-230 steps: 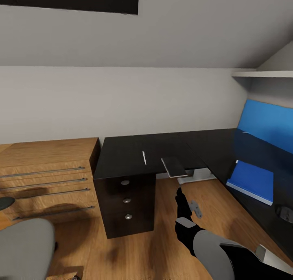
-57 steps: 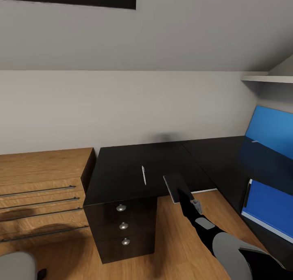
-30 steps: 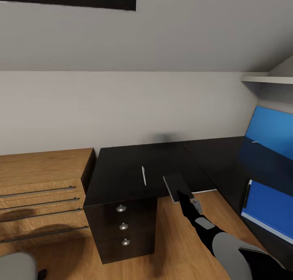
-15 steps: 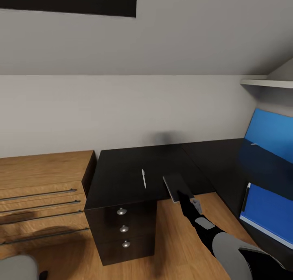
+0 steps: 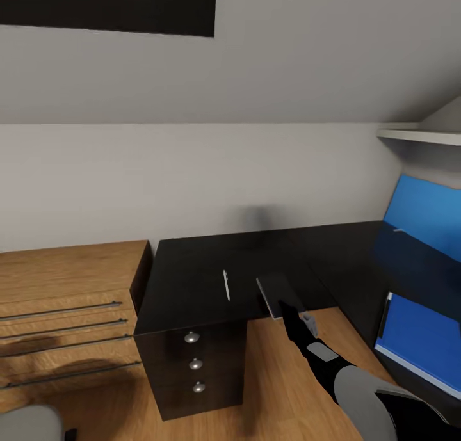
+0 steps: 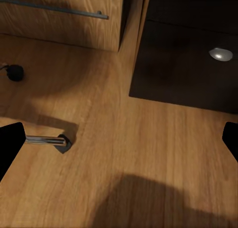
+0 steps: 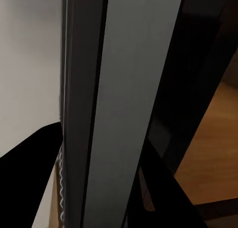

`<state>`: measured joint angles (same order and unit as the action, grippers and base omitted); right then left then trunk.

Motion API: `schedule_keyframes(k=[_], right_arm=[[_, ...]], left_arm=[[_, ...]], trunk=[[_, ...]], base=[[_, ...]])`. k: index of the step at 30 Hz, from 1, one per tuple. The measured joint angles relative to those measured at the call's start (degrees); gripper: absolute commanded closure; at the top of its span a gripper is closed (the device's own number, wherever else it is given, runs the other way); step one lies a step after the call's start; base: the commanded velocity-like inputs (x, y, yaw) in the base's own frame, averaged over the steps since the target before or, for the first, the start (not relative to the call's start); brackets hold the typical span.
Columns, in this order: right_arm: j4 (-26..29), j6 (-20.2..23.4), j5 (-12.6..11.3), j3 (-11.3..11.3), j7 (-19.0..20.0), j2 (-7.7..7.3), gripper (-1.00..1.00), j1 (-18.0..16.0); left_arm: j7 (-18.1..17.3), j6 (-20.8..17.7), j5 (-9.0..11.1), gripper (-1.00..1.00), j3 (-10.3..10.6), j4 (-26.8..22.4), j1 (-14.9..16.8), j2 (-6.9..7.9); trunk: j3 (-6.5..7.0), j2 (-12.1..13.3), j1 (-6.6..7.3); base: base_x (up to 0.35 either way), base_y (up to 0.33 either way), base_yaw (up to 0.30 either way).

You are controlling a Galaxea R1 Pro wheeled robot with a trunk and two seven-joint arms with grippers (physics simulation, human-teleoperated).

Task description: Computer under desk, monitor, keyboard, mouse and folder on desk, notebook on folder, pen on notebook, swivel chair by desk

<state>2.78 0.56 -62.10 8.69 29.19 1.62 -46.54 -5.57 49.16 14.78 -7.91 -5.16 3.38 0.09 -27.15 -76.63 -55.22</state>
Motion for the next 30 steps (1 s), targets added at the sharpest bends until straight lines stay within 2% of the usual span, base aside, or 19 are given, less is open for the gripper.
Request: schedule_keyframes(k=[5,30], right_arm=[[0.0,-0.1,0.0,0.0,-0.1,0.02,1.00,0.0],[0.0,0.0,-0.1,0.0,0.2,-0.06,1.00,0.0]], left_arm=[[0.0,0.0,0.0,-1.00,0.0,0.0,0.0,0.00],[0.0,0.0,0.0,-1.00,0.0,0.0,0.0,-0.04]], trunk=[[0.90,2.0,1.10],[0.90,2.0,1.11]], base=[[0.000,0.000,-0.093],[0.000,0.000,-0.249]])
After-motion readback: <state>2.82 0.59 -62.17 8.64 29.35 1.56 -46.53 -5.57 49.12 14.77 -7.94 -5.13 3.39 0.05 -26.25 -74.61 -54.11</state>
